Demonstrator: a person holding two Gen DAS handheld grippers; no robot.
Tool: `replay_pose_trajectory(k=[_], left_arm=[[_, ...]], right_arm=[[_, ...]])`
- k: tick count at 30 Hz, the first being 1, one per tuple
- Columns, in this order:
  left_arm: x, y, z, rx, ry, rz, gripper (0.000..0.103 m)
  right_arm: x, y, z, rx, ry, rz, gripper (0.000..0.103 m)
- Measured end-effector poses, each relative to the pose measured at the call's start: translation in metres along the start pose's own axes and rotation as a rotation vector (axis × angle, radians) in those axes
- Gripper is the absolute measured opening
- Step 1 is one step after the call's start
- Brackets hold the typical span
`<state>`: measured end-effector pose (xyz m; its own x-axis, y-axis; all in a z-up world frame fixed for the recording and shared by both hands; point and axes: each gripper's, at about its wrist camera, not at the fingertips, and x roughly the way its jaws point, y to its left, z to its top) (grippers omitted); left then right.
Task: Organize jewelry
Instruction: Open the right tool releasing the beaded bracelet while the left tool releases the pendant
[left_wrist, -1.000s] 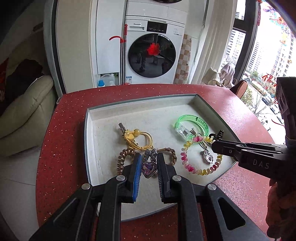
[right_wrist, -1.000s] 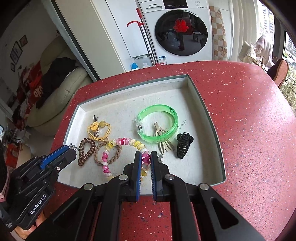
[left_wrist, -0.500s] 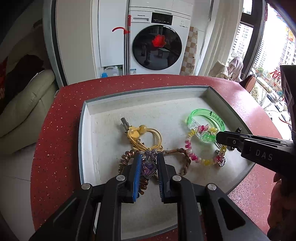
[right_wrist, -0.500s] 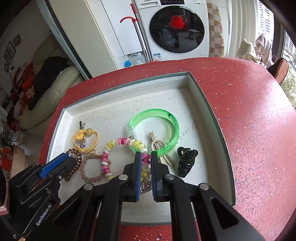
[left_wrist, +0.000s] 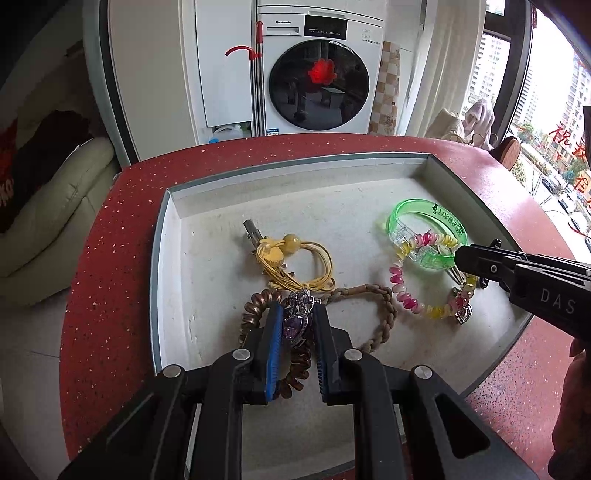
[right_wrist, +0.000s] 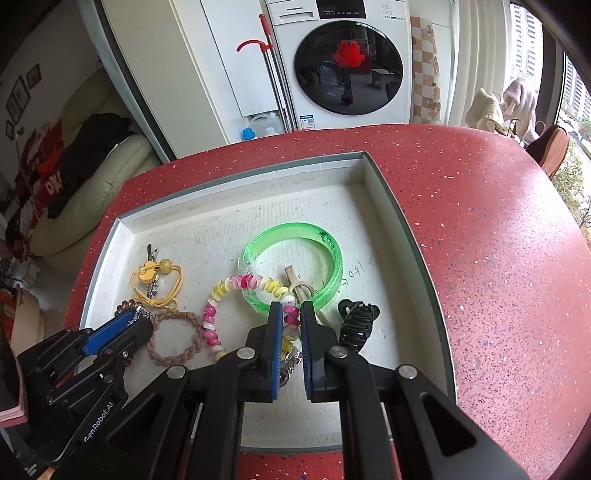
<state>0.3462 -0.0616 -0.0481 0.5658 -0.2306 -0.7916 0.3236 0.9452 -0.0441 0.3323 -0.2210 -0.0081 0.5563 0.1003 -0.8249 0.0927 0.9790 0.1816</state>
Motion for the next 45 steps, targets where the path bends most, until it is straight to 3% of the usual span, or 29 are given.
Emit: replay_pose_trajectory(k=[9, 10, 13, 14, 20, 27, 28, 29, 30, 31, 33, 39, 41, 45], left_arm=[[-0.004, -0.003, 0.0, 0.015, -0.012, 0.022, 0.036], [-0.006, -0.003, 0.0, 0.016, -0.017, 0.026, 0.036], [-0.009, -0.005, 0.001, 0.019, -0.028, 0.034, 0.036], [-0.009, -0.005, 0.002, 0.019, -0.029, 0.032, 0.036], [-0.013, -0.007, 0.003, 0.025, -0.038, 0.033, 0.036], [-0.018, -0.01, 0.007, 0.034, -0.053, 0.037, 0.036], [-0.019, -0.011, 0.008, 0.034, -0.056, 0.036, 0.038], [-0.021, -0.011, 0.008, 0.034, -0.059, 0.038, 0.07], [-0.023, -0.012, 0.008, 0.028, -0.071, 0.045, 0.091], [-0.029, -0.012, 0.007, 0.018, -0.103, 0.066, 0.103], [-0.037, -0.014, 0.008, 0.024, -0.138, 0.079, 0.103], [-0.044, -0.01, 0.01, 0.001, -0.122, 0.076, 0.103], [-0.048, -0.009, 0.006, -0.003, -0.12, 0.087, 0.103], [-0.056, -0.008, -0.002, -0.011, -0.12, 0.114, 0.103]], right_arm=[[0.001, -0.005, 0.0, 0.026, 0.021, 0.045, 0.012], [0.0, -0.006, -0.001, 0.027, 0.022, 0.051, 0.015], [-0.005, -0.007, -0.002, 0.034, 0.008, 0.068, 0.046], [-0.009, -0.006, -0.002, 0.033, -0.004, 0.071, 0.048], [-0.025, -0.006, 0.0, 0.041, -0.047, 0.101, 0.048], [-0.041, -0.013, 0.001, 0.05, -0.091, 0.079, 0.048], [-0.042, -0.012, 0.0, 0.041, -0.094, 0.07, 0.048], [-0.043, -0.012, 0.0, 0.034, -0.094, 0.062, 0.048], [-0.043, -0.012, -0.001, 0.031, -0.093, 0.057, 0.048], [-0.044, -0.013, -0.001, 0.033, -0.091, 0.058, 0.048], [-0.044, -0.016, -0.002, 0.04, -0.086, 0.059, 0.049], [-0.04, -0.019, -0.005, 0.043, -0.056, 0.06, 0.052], [-0.04, -0.017, -0.008, 0.033, -0.047, 0.069, 0.066], [-0.045, -0.013, -0.016, 0.008, -0.051, 0.079, 0.081]])
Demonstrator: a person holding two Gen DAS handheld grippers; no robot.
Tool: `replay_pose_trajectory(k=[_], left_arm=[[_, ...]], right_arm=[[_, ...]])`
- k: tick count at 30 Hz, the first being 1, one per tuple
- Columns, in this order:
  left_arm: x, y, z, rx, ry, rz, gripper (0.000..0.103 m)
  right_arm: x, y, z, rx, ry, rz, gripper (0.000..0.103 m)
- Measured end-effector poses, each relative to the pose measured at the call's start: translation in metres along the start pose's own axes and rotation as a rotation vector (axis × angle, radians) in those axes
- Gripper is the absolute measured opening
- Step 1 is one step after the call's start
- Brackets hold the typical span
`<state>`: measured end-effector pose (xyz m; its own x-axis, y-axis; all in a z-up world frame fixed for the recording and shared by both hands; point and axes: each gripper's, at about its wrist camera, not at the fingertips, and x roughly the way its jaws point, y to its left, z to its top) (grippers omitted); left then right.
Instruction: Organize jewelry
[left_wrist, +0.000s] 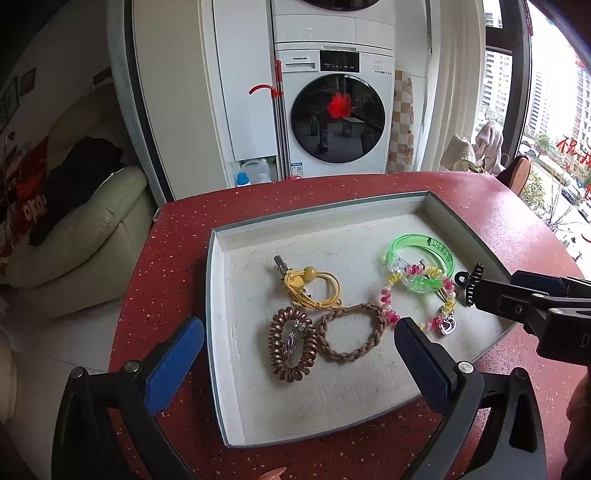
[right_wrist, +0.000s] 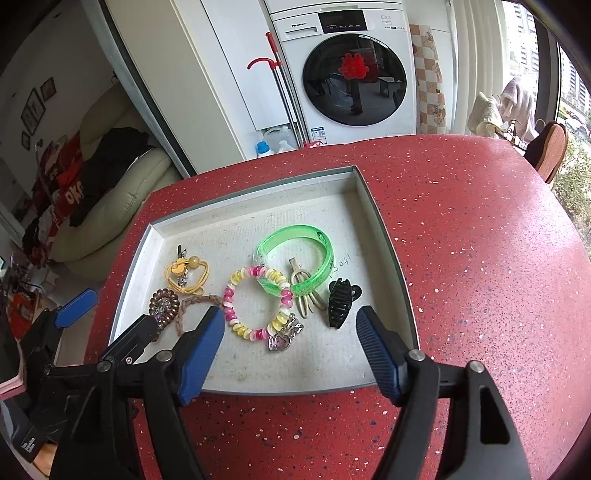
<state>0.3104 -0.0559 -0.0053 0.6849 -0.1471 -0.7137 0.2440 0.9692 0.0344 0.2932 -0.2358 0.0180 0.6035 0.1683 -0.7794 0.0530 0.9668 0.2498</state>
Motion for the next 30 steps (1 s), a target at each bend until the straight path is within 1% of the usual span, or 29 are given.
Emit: replay_pose_trajectory(k=[3, 5, 12, 13, 14, 22, 27, 30], left_arm=[[-0.007, 0.004, -0.008, -0.023, 0.008, 0.005, 0.103], [-0.013, 0.006, -0.015, -0.039, 0.009, 0.01, 0.103], [-0.026, 0.012, -0.036, -0.083, 0.031, 0.023, 0.103], [-0.026, 0.012, -0.039, -0.084, 0.036, 0.028, 0.103], [-0.026, 0.013, -0.041, -0.083, 0.039, 0.032, 0.103], [-0.04, 0.013, -0.049, -0.09, 0.031, 0.039, 0.103], [-0.052, 0.011, -0.058, -0.103, 0.018, 0.04, 0.103], [-0.057, 0.011, -0.066, -0.125, 0.013, 0.043, 0.103]], right_arm=[[-0.006, 0.004, -0.007, -0.025, -0.009, -0.001, 0.083], [-0.009, 0.006, -0.011, -0.035, -0.016, -0.005, 0.087], [-0.016, 0.015, -0.026, -0.088, -0.015, -0.023, 0.088], [-0.016, 0.018, -0.028, -0.099, -0.01, -0.026, 0.092], [-0.015, 0.02, -0.029, -0.109, -0.002, -0.027, 0.103], [-0.017, 0.032, -0.04, -0.156, 0.0, -0.031, 0.103], [-0.027, 0.031, -0.047, -0.161, -0.024, -0.046, 0.103], [-0.036, 0.028, -0.053, -0.161, -0.054, -0.063, 0.103]])
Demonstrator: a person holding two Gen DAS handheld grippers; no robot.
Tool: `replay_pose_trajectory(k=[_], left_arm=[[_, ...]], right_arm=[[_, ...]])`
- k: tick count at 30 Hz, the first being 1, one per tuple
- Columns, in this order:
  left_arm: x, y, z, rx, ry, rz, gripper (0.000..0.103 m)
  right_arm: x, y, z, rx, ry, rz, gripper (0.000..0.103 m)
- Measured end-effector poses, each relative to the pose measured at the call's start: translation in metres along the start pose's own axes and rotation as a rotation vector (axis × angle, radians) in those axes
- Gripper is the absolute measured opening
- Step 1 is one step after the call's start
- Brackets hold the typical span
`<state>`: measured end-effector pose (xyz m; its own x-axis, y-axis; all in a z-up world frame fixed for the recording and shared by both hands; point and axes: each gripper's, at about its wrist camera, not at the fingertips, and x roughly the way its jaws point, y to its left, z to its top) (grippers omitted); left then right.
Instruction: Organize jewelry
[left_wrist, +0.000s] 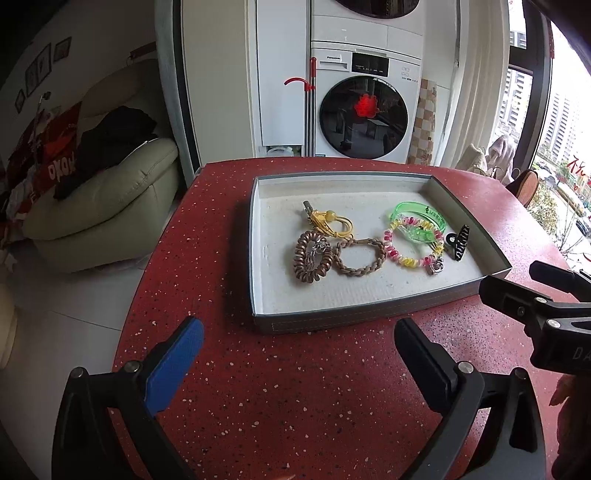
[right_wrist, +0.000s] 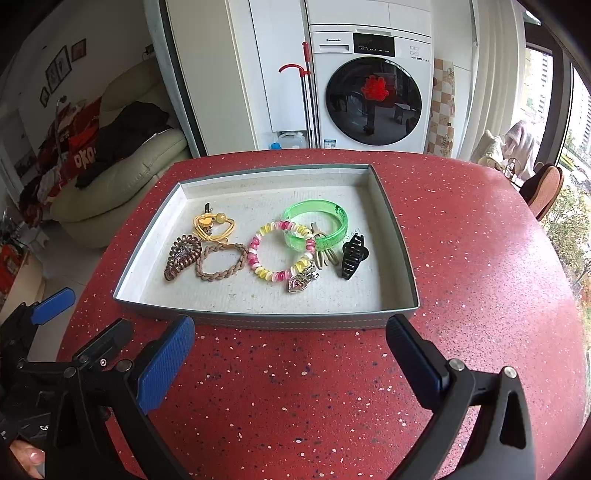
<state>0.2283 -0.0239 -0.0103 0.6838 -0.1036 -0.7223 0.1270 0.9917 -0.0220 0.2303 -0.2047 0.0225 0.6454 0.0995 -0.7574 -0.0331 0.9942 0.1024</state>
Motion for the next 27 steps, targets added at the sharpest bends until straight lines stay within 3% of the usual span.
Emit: replay_pose_trajectory(k=[14, 17, 21, 27], left_arm=[[-0.026, -0.007, -0.026, -0.031, -0.088, 0.057, 0.103], [-0.028, -0.007, -0.028, -0.039, -0.092, 0.052, 0.103], [-0.034, -0.013, -0.034, -0.01, -0.125, 0.111, 0.103], [-0.036, -0.014, -0.038, -0.01, -0.122, 0.089, 0.103]], right_arm=[[-0.039, -0.017, -0.033, 0.048, -0.173, -0.068, 0.103], [-0.043, -0.017, -0.04, 0.044, -0.194, -0.085, 0.103], [-0.047, -0.014, -0.047, 0.02, -0.215, -0.107, 0.103], [-0.049, -0.011, -0.052, 0.007, -0.23, -0.117, 0.103]])
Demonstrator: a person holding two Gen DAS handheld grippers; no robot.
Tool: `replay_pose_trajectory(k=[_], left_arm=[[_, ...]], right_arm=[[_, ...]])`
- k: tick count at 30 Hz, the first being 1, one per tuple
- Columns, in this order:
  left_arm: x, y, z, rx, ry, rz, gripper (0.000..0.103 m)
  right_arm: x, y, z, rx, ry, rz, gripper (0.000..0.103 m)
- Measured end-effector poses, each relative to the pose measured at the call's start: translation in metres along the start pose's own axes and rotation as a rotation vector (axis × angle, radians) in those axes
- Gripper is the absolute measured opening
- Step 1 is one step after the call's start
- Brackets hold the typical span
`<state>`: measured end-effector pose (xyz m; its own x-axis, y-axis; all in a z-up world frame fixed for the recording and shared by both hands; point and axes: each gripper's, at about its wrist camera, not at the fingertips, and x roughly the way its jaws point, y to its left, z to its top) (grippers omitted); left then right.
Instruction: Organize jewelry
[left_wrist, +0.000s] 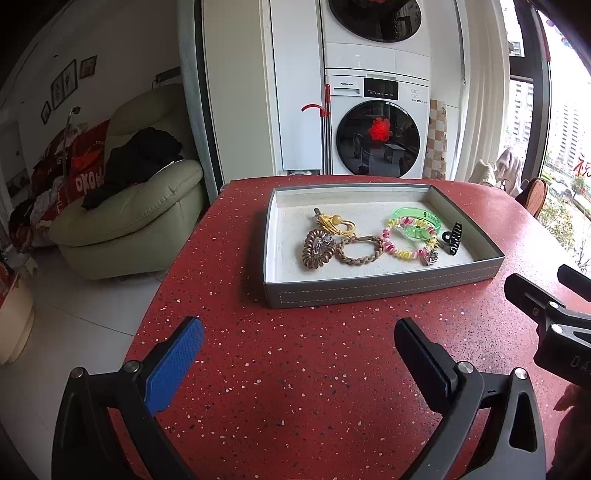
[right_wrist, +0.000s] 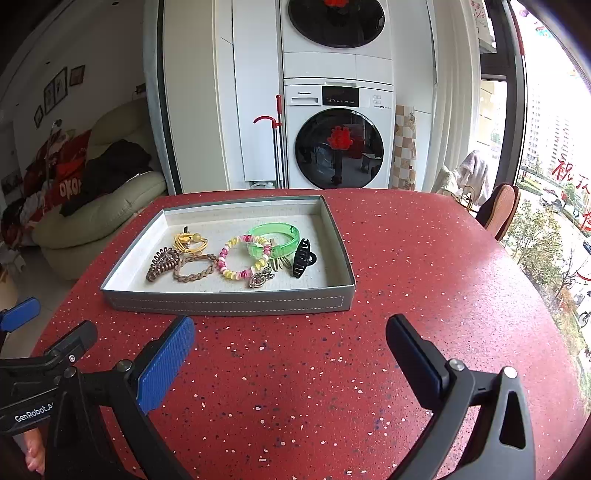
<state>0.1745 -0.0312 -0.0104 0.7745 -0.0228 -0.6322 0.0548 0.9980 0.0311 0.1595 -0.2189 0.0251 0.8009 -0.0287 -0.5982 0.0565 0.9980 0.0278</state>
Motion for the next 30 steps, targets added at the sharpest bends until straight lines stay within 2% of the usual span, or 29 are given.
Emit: replay_pose_trajectory(k=[30], left_arm=[[0.0019, 0.0028, -0.0031, -0.032, 0.024, -0.012, 0.103]], right_arm=[[-0.0042, 0.0029, 0.002, -0.007, -0.009, 0.009, 0.103]])
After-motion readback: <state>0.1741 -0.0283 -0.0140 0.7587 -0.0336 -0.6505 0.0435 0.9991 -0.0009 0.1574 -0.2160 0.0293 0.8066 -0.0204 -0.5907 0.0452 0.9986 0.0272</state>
